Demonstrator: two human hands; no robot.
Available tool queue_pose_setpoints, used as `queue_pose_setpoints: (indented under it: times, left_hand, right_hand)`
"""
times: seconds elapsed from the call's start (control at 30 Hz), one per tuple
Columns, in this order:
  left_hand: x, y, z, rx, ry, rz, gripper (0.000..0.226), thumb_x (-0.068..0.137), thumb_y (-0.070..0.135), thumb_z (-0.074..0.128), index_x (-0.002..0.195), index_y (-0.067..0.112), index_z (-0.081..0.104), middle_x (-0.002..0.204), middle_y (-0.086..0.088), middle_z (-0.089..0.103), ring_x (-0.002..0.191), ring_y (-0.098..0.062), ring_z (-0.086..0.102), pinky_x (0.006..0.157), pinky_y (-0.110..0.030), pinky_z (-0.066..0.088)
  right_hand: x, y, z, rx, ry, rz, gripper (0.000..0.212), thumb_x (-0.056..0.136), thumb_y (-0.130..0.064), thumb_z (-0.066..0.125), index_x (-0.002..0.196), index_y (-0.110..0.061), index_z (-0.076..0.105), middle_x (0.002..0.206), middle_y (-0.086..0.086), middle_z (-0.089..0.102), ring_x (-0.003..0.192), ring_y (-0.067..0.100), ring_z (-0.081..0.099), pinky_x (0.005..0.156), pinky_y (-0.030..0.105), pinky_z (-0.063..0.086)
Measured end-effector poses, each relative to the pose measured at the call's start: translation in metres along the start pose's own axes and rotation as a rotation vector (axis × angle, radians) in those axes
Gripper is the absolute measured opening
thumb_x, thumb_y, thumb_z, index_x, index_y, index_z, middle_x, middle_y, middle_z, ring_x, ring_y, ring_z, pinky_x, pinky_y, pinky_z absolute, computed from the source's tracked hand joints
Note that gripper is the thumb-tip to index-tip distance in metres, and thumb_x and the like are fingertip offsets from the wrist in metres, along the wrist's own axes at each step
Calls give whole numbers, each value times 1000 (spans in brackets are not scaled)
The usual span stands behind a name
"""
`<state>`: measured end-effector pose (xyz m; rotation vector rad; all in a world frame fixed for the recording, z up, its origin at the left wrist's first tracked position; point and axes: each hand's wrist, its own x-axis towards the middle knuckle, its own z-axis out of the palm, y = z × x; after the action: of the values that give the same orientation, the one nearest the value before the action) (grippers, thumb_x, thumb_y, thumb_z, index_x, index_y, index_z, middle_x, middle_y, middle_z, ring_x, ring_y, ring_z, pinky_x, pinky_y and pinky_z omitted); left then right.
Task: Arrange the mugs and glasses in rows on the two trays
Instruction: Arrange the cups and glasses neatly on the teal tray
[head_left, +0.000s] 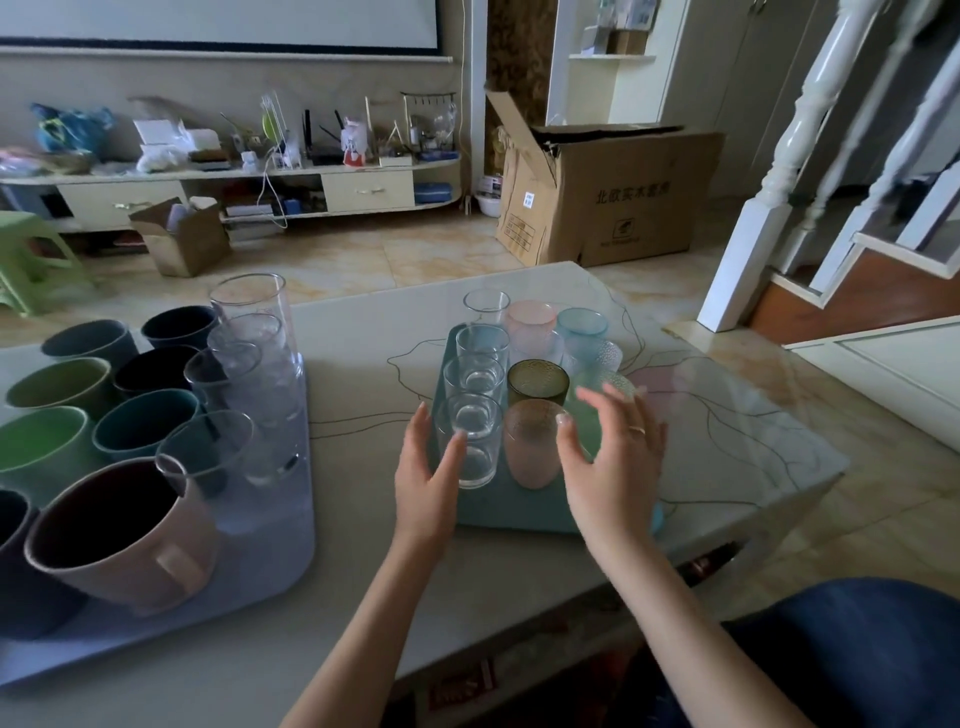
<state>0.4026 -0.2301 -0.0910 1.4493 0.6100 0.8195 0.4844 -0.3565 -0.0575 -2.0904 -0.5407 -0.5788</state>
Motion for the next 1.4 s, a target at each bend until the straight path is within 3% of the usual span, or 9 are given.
queue_pose_setpoints:
  times: [0.1, 0.17, 0.23, 0.33, 0.4, 0.53, 0.67, 0.87, 1.4]
  left_hand:
    - [3, -1, -6, 107, -133, 19, 82, 76, 34, 72, 144, 20, 28, 138, 9, 44, 127, -6, 44, 105, -27, 37]
    - [8, -5, -8, 194, -181, 7, 97, 62, 44, 74, 144, 23, 26, 137, 8, 49, 123, -12, 51, 104, -36, 43]
    - [11, -9, -10, 219, -202, -7, 102, 57, 43, 76, 144, 27, 24, 136, 5, 52, 120, -14, 55, 101, -43, 46]
    - [11, -16, -10, 319, -168, 84, 102, 63, 37, 78, 146, 28, 19, 145, 1, 40, 132, -15, 42, 109, -42, 38]
    - [4, -18, -10, 586, -72, 291, 92, 73, 37, 70, 147, 20, 17, 150, -4, 30, 140, -17, 26, 115, -40, 26]
    - [-2, -21, -4, 1024, 21, 685, 72, 77, 45, 52, 142, 21, 29, 149, -10, 33, 142, -23, 16, 117, -46, 6]
    - [3, -19, 11, 1136, -64, 858, 46, 83, 41, 53, 126, 23, 54, 144, -9, 44, 140, -22, 25, 114, -57, 8]
    - [9, -15, 20, 1205, -96, 899, 23, 87, 40, 50, 94, 22, 63, 130, 2, 58, 136, -19, 35, 109, -67, 13]
    - [6, -8, 14, 1167, -224, 882, 14, 90, 40, 48, 91, 27, 53, 137, -2, 53, 138, -21, 36, 110, -68, 9]
  right_hand:
    - [19, 1, -10, -148, -291, -195, 33, 85, -46, 48, 100, -25, 69, 120, -8, 64, 129, 18, 45, 115, 50, 6]
    - [31, -1, -15, -253, -523, -303, 32, 89, -50, 50, 108, -30, 65, 127, -14, 58, 132, 10, 39, 115, 47, -5]
    - [47, 1, -20, -334, -658, -385, 39, 89, -54, 49, 120, -33, 58, 136, -16, 51, 135, 8, 34, 116, 47, -2]
    - [80, 6, -39, -143, -567, -257, 30, 87, -48, 56, 107, -27, 63, 115, -8, 64, 108, 15, 57, 97, 36, 41]
    - [101, 20, -53, -61, -633, -126, 20, 84, -41, 63, 95, -24, 63, 96, -5, 65, 85, 14, 60, 79, 35, 50]
    - [103, 46, -60, -278, -794, -5, 25, 78, -48, 65, 88, -28, 54, 81, -6, 60, 75, 14, 58, 71, 34, 48]
    - [83, 59, -44, -323, -801, 56, 29, 84, -43, 62, 96, -22, 46, 71, -9, 49, 63, 12, 51, 60, 31, 43]
    - [78, 70, -36, -255, -679, 68, 15, 87, -15, 54, 101, -19, 50, 61, -3, 48, 52, 16, 46, 49, 28, 32]
    - [75, 66, -39, -256, -684, 77, 10, 89, -26, 53, 98, -21, 53, 64, -2, 54, 55, 17, 52, 52, 29, 38]
